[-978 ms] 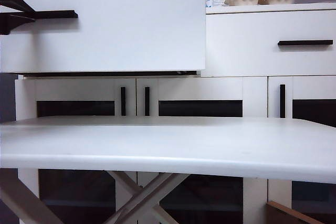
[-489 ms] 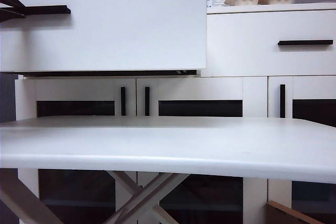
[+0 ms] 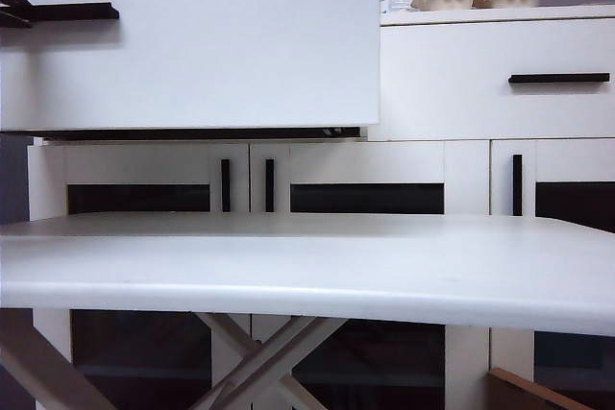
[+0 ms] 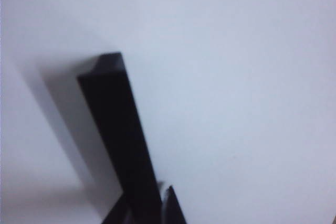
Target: Pick up a can of beer from the white table, open the left drawer, place the beer inside the drawer, and finally close the drawer.
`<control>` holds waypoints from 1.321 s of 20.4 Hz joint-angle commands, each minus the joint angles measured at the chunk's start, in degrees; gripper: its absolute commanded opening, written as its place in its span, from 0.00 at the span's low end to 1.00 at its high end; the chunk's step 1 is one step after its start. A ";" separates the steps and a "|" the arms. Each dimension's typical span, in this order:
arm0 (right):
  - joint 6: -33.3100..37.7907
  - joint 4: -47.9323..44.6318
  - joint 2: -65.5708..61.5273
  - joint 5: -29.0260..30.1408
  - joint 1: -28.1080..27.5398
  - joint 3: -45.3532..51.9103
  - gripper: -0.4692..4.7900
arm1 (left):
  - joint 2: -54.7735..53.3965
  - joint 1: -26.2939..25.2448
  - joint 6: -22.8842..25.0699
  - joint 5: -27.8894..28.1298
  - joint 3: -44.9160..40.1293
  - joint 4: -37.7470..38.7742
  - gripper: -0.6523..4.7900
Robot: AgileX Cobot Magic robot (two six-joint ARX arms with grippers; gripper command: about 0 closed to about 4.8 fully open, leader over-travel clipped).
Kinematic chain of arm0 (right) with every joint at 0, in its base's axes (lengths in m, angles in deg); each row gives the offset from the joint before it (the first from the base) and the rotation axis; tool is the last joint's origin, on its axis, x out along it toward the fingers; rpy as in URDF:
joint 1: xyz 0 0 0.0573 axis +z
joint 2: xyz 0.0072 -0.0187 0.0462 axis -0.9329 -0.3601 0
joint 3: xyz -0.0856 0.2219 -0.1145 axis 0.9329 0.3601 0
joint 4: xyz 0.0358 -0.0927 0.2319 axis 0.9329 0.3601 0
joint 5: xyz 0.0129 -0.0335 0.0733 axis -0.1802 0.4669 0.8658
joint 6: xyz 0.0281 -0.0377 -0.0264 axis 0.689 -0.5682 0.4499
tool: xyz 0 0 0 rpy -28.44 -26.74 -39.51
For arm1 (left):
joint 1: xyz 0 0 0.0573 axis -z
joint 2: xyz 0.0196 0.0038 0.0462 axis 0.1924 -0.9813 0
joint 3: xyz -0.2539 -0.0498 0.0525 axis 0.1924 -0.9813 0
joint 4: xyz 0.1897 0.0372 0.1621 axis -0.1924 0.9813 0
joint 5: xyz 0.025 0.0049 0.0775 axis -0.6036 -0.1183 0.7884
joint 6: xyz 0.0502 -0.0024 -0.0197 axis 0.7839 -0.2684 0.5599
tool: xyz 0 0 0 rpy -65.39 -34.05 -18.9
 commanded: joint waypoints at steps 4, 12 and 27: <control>0.02 -3.65 0.46 0.13 0.04 -0.66 0.47 | 2.10 0.11 2.99 -0.42 0.59 -4.72 0.11; 0.00 -3.91 0.20 0.11 0.04 -0.66 0.47 | 4.13 0.11 3.02 -0.46 0.59 -1.86 0.11; 0.00 -11.61 -0.07 1.73 0.04 -0.68 0.47 | 5.44 0.11 3.32 -3.32 0.61 -0.76 0.76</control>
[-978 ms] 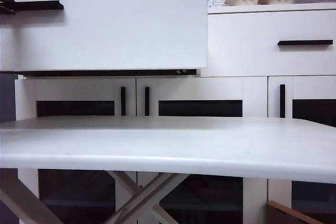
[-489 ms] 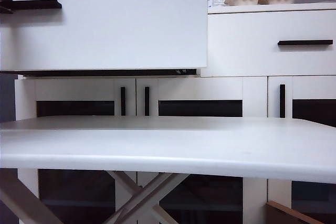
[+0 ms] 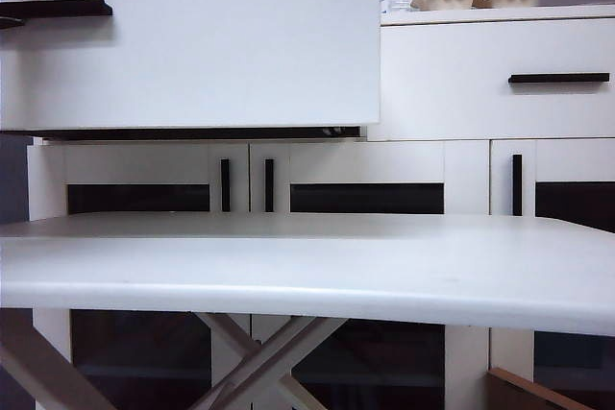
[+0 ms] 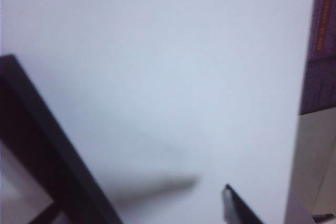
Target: Pick up a can of beer from the white table, open the left drawer, place the beer inside the drawer, and finally close the drawer.
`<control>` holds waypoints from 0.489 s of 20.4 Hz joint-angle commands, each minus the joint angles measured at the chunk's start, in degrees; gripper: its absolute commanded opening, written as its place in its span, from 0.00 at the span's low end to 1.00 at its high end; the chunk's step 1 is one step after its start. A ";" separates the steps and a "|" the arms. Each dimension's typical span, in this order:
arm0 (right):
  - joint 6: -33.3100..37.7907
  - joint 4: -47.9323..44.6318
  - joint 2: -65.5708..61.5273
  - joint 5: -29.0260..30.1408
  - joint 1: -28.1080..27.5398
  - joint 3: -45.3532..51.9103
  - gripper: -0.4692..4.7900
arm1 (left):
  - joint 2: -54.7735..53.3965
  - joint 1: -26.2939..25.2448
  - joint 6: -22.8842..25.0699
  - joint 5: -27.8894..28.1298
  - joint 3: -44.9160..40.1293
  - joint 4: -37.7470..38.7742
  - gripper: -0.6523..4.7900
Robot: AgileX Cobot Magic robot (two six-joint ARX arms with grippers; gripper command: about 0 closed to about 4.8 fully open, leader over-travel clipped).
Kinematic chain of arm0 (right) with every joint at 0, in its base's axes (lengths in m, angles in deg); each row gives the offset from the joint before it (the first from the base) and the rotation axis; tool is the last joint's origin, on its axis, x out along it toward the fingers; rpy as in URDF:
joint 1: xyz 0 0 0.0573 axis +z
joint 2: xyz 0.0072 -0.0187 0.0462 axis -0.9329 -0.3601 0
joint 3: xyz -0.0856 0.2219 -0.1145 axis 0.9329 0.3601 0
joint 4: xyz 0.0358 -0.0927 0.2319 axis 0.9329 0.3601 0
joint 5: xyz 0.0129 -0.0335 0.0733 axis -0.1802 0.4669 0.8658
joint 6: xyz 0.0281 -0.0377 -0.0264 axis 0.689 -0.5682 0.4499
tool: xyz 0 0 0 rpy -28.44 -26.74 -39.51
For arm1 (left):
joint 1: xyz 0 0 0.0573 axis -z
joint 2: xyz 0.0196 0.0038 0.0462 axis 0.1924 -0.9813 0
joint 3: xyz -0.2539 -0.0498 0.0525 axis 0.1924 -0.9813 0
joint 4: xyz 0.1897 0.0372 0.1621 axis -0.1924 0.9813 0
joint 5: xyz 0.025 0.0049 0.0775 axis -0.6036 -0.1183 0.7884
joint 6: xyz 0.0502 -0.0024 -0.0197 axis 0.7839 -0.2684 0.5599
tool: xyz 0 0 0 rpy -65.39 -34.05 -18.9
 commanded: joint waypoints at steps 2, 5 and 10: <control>0.00 -9.66 -0.61 2.86 0.02 -0.76 0.47 | 3.17 0.09 2.12 -1.25 0.55 2.21 0.76; 0.48 -12.33 -2.64 4.22 0.04 -0.83 0.47 | 6.05 0.09 3.91 -1.22 0.55 7.87 0.76; 1.99 -16.98 -6.10 7.82 0.04 -0.85 0.52 | 8.39 0.09 6.03 -0.83 0.55 9.84 1.00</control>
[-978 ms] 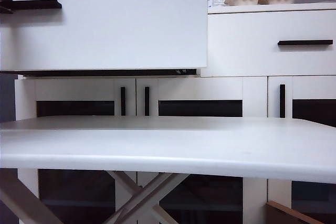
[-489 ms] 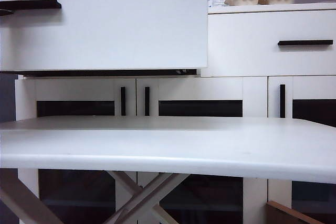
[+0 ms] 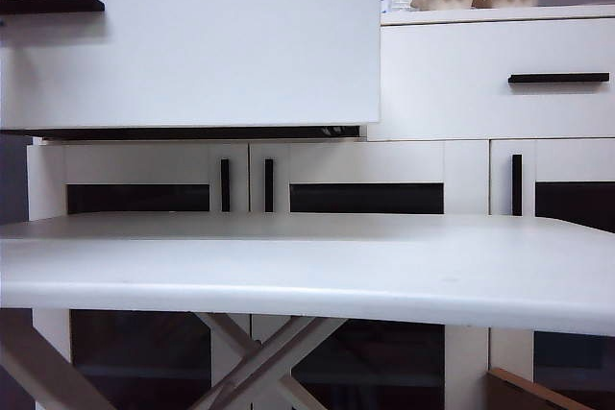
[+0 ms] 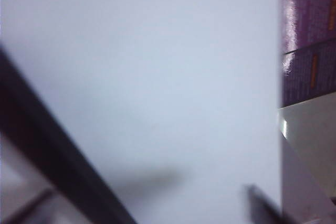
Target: Pick up a can of beer from the white table, open the left drawer, place the beer inside the drawer, and finally close the drawer.
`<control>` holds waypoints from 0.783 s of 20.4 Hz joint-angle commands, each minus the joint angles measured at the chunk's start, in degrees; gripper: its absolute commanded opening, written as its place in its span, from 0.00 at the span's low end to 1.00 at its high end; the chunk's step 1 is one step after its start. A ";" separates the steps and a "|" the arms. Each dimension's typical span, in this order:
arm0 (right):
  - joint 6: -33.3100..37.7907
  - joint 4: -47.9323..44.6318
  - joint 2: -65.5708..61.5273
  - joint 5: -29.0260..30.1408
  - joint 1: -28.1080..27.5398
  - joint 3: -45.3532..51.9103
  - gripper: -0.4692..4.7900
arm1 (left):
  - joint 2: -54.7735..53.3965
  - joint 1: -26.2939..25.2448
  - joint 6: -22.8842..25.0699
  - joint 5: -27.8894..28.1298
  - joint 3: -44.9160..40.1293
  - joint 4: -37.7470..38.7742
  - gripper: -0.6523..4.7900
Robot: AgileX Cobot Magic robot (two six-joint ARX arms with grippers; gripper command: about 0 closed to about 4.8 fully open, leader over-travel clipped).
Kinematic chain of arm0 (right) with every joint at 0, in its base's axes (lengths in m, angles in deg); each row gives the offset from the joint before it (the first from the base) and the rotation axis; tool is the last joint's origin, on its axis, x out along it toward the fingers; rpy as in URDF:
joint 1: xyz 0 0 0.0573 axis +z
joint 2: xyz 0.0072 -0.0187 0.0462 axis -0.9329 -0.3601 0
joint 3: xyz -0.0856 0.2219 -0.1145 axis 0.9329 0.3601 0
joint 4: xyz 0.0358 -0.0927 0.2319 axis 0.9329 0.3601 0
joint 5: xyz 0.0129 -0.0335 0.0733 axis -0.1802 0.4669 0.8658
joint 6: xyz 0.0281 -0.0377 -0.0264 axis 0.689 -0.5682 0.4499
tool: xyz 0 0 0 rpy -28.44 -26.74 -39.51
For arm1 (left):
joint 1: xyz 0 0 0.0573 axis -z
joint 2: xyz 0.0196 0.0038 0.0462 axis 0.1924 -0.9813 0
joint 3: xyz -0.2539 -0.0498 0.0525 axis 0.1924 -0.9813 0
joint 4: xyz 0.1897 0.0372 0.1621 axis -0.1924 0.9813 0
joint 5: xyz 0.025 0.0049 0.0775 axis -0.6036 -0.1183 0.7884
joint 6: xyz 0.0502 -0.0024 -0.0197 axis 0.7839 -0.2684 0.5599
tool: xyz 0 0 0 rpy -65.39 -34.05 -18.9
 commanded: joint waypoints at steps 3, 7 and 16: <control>0.50 -7.61 -3.02 3.23 0.07 -3.45 0.52 | 0.26 0.07 0.94 -0.13 0.42 2.58 1.00; 0.39 -5.62 -8.35 4.81 0.07 -11.37 0.52 | 0.63 0.07 3.76 -0.11 0.44 5.16 1.00; 0.42 -5.62 -18.23 9.20 1.33 -19.37 0.52 | 5.42 0.07 12.52 -0.17 0.57 7.61 1.00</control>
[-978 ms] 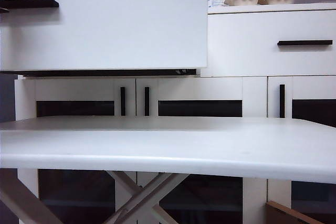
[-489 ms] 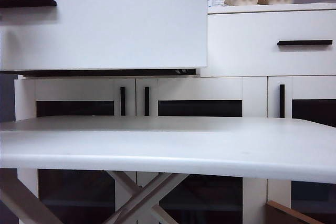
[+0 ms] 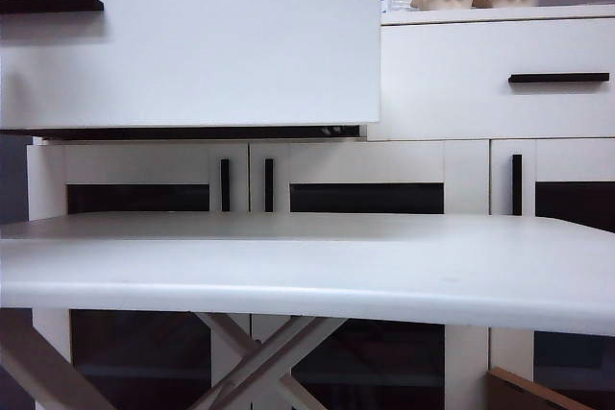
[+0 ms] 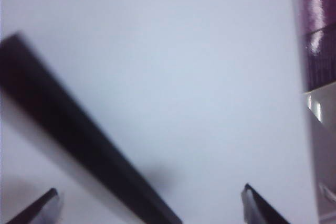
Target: Pick up a can of beer from the white table, open the left drawer, place the beer inside the drawer, and finally close the drawer.
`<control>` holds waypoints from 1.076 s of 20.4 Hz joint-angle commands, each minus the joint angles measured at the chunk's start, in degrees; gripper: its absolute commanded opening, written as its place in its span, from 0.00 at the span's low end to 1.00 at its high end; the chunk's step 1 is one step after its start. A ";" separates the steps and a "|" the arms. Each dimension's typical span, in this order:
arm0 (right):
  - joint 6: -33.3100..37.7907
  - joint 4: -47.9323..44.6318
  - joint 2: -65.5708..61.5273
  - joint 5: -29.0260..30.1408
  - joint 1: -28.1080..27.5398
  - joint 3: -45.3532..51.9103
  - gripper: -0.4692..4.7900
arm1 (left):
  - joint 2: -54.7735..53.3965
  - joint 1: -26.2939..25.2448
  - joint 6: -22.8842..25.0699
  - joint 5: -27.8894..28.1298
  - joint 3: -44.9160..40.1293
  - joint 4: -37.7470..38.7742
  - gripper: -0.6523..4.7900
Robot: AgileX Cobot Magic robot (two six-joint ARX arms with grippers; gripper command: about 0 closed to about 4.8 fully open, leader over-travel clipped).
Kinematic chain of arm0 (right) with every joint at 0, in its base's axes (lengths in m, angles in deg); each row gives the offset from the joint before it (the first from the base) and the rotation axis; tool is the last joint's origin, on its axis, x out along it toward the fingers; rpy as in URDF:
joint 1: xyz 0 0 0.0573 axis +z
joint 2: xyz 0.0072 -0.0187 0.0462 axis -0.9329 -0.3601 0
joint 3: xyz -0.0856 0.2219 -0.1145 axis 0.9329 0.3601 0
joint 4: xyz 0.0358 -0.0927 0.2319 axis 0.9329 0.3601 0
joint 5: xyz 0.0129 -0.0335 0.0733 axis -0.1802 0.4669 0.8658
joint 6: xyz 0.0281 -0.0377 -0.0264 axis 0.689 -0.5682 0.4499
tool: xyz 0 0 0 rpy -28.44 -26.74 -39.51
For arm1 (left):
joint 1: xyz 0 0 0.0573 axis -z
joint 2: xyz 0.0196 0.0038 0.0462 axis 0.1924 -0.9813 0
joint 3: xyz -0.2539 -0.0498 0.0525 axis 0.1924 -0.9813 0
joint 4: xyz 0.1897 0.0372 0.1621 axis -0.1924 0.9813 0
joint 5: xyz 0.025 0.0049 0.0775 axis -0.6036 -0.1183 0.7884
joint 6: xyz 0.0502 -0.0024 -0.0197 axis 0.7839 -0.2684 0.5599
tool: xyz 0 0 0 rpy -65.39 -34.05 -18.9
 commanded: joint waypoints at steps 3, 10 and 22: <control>0.17 -4.59 -2.80 2.36 0.98 -3.02 0.52 | 4.59 0.07 5.57 -0.31 0.42 2.19 1.00; 1.25 -6.99 -6.99 2.32 3.21 -3.56 0.52 | 7.02 0.07 8.70 -7.87 1.73 -5.88 0.39; 1.62 -8.02 -13.22 2.51 5.86 -3.58 0.56 | 6.97 0.07 24.96 -11.47 11.45 5.22 0.11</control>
